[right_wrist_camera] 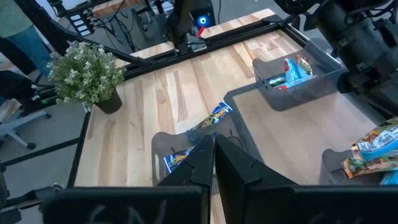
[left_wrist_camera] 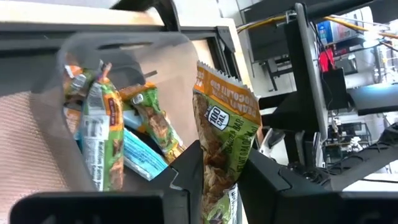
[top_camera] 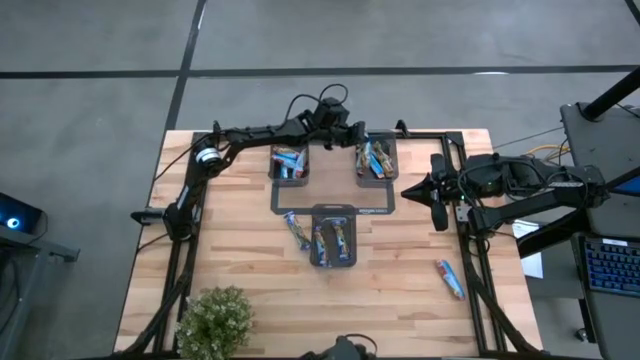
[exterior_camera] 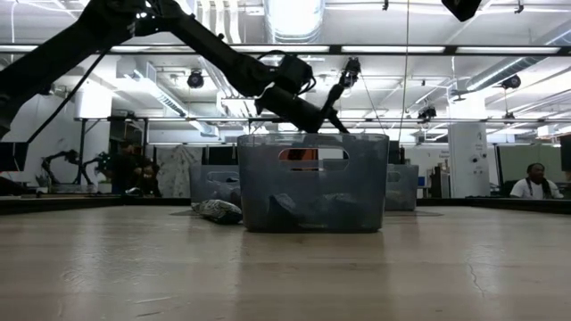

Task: Pick and place Granola Bars by type
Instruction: Put the yellow granola bar into the right black bin

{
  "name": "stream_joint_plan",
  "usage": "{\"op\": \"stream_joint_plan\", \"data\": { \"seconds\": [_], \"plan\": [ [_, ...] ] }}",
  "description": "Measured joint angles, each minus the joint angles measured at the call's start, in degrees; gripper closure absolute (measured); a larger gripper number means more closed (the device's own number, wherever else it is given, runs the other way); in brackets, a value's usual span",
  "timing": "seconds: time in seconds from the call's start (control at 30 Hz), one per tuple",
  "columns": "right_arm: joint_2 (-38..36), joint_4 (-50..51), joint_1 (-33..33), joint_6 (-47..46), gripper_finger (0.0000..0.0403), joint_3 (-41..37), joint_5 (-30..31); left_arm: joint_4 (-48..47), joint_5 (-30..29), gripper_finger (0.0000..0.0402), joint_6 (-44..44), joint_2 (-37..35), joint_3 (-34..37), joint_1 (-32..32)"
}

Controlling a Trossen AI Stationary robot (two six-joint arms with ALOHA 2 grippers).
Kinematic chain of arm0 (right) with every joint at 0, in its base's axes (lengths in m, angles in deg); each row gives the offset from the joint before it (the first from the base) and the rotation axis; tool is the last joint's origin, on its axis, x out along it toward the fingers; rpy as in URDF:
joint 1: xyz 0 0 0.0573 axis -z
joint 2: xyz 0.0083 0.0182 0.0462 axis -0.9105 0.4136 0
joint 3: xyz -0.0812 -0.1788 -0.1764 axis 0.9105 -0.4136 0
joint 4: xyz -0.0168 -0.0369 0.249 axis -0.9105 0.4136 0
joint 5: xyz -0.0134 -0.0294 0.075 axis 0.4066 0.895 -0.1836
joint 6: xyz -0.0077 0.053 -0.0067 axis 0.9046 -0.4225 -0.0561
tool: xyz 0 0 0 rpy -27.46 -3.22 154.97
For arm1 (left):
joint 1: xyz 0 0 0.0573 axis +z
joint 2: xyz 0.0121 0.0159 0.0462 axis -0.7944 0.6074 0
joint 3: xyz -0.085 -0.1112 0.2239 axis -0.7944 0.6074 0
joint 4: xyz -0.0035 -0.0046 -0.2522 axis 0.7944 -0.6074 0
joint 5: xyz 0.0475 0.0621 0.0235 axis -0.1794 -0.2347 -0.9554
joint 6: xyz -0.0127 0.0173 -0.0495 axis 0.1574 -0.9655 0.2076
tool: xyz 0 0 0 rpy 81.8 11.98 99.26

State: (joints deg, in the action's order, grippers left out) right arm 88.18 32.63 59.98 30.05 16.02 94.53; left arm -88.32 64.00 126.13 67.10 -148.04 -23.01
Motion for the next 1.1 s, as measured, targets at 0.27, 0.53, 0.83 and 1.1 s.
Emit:
{"op": "stream_joint_plan", "data": {
  "seconds": [0.27, 0.53, 0.83, 1.1],
  "plan": [
    [0.0, 0.0, -0.04, 0.02, 0.0394, -0.02, 1.39, 3.82, 4.11, 0.0331, 0.17, 0.0, 0.0, -0.42],
    [0.0, 0.0, -0.04, -0.2, 0.0394, -0.02, 1.39, 4.84, 4.55, 0.0331, 1.04, 0.0, 0.0, -0.43],
    [0.01, -0.09, -0.04, -0.2, 0.0394, -0.04, 1.39, 7.49, 5.1, 0.0331, 4.85, 1.94, -0.02, -0.42],
    [0.01, -0.26, -0.04, -0.22, 0.0394, -0.04, 1.39, 7.96, 7.44, 0.0331, 5.27, 3.45, -0.02, -0.42]
  ]
}}
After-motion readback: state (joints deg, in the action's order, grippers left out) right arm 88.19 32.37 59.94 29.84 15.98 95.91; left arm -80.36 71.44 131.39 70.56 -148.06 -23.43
